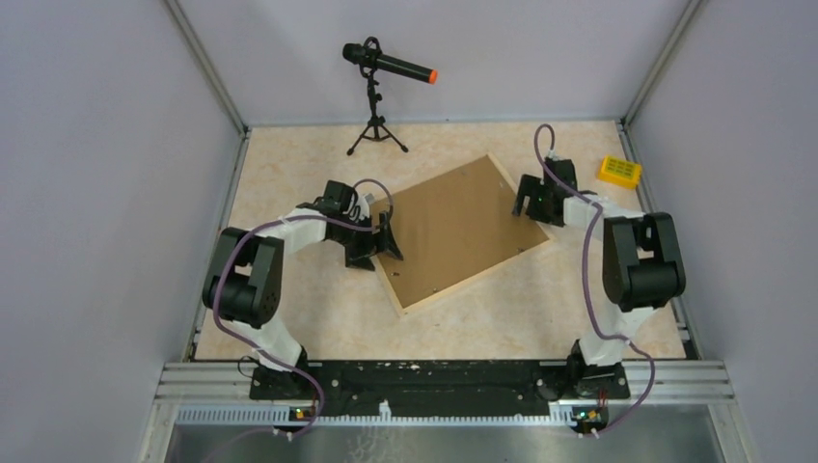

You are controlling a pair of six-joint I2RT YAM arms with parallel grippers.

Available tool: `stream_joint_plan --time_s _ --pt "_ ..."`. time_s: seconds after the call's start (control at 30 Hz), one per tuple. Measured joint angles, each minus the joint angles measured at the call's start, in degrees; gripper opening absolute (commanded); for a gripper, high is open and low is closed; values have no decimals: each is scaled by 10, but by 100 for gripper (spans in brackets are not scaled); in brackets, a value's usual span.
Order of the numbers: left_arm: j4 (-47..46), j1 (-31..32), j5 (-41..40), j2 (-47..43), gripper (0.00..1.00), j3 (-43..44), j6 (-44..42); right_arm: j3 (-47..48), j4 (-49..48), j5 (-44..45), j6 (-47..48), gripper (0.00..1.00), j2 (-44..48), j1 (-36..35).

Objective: Put the photo into the frame

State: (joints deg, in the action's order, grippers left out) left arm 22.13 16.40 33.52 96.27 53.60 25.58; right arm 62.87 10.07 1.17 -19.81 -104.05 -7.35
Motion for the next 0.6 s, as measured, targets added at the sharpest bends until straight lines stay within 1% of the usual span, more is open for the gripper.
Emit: stream_joint_plan --time_s 0.13,0.2,0.3,0.37,0.47,0.53,0.6 --pt "59 -6 -12 29 99 47 -15 -125 -34 -5 -17 81 98 -1" --pt "84 -7 -28 40 99 66 -23 -179 -29 -6 -27 82 152 -7" --pt "114 -9 -50 54 99 91 -39 -236 6 -8 -43 86 224 -20" --pt "128 -9 -60 59 99 102 -53 -247 43 -8 -55 87 251 -30" --pt "142 -6 -74 62 99 111 -76 -242 71 -4 -61 86 261 -37" --pt "144 -2 -88 62 99 113 -87 -218 87 -4 -63 83 248 -34" --pt "144 2 -96 61 99 113 -92 -172 99 -5 -63 79 214 -28"
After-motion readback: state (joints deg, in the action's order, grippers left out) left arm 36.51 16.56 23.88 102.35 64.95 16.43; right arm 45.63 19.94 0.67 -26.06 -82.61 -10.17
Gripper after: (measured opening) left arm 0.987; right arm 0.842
